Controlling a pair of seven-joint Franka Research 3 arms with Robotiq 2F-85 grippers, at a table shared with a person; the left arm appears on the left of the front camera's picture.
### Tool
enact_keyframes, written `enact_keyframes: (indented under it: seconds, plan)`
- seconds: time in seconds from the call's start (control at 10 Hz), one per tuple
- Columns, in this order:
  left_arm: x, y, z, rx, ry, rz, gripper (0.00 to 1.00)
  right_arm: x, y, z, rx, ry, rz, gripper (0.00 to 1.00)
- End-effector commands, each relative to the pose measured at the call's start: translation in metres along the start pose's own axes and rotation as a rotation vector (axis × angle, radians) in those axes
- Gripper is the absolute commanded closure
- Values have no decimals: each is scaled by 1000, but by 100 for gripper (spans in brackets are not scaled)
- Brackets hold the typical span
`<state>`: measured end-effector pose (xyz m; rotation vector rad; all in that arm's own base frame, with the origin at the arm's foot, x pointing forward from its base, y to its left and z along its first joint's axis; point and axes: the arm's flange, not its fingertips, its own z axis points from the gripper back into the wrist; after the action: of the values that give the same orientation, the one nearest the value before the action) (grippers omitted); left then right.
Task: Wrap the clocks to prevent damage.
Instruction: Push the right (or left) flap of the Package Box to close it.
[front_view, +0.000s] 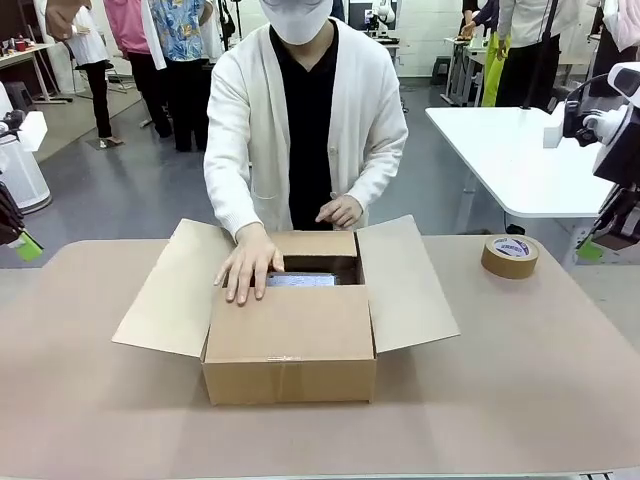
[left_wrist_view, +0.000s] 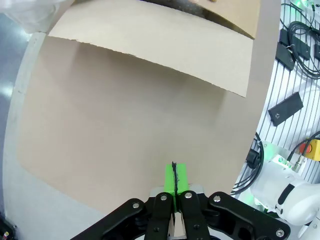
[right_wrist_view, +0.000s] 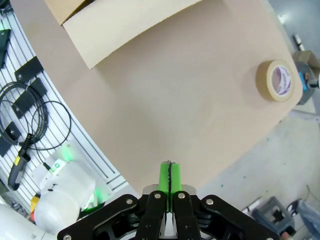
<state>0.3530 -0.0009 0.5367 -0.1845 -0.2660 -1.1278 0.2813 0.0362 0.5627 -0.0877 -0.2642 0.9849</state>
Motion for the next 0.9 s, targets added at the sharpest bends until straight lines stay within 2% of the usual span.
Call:
enact_keyframes:
  seconds: [0.0, 0.8]
  plan:
    - [-1, 2, 0, 9, -11, -10, 100, -1, -2, 0, 6, -10, -3, 99]
    - [-1, 2, 0, 9, -11, -10, 100, -1, -2, 0, 6, -10, -3, 99]
